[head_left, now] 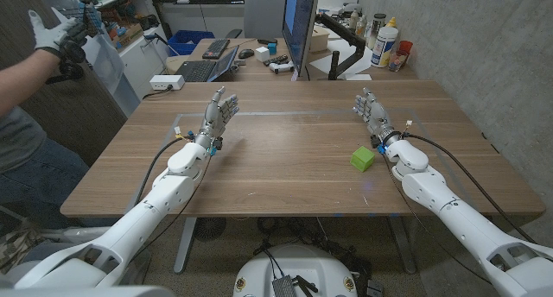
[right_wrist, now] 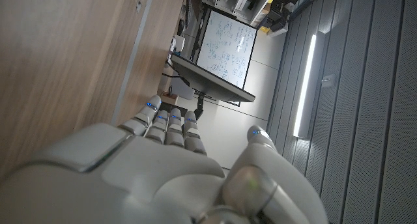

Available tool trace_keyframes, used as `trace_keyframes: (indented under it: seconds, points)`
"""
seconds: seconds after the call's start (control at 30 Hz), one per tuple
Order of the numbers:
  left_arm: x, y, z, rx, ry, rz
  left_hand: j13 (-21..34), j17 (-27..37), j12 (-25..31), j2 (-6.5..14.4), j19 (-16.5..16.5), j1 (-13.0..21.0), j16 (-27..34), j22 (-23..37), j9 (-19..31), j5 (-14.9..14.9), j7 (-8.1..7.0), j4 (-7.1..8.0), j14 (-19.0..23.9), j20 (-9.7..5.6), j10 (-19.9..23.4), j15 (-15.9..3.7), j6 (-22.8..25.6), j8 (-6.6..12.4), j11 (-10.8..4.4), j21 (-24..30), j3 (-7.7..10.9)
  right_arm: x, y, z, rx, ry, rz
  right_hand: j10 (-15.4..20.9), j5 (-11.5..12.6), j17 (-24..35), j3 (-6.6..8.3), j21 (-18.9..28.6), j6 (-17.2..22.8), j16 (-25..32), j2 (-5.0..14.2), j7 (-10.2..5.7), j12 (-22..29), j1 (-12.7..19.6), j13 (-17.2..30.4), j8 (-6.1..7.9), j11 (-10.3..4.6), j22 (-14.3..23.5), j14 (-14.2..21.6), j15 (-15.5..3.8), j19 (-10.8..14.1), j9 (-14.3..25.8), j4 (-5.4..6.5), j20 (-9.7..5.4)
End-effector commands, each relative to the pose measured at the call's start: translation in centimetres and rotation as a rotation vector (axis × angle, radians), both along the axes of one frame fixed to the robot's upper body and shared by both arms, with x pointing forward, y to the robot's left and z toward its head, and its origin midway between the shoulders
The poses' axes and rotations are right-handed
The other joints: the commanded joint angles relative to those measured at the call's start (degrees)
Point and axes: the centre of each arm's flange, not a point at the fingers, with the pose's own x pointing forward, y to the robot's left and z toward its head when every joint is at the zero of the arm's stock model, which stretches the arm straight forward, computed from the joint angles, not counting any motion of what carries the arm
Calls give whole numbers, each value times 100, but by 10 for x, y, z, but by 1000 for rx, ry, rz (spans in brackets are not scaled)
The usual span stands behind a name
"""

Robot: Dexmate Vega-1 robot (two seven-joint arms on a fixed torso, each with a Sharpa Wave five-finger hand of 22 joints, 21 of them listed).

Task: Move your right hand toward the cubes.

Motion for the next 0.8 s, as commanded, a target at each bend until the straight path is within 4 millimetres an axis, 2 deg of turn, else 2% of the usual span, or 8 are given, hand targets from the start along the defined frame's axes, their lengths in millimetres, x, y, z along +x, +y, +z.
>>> trace_keyframes:
  seconds: [0.03, 0.8]
  points:
    - [1, -1, 1, 6, 5, -4, 28, 23, 34, -46, 31, 4, 36, 12, 14, 28, -12, 5, 56, -16, 57, -11, 53, 41, -5, 37, 26, -3, -2, 5, -17, 9, -7, 4, 30, 30, 30, 10, 56, 37, 7, 115, 32, 40, 23, 26, 53, 7, -2, 48, 12, 15, -12, -71]
    - [-2, -1, 12, 24, -15, 0, 27, 23, 29, -24, 45, 28, 37, 13, 14, 45, -23, -4, 61, 1, 49, -11, 78, 46, -14, 14, 5, -5, 1, 10, -61, -8, -6, 44, 54, 29, -2, -38, 84, 47, 27, 94, 43, 55, 24, 29, 44, 9, 41, 45, 61, 17, -37, -71]
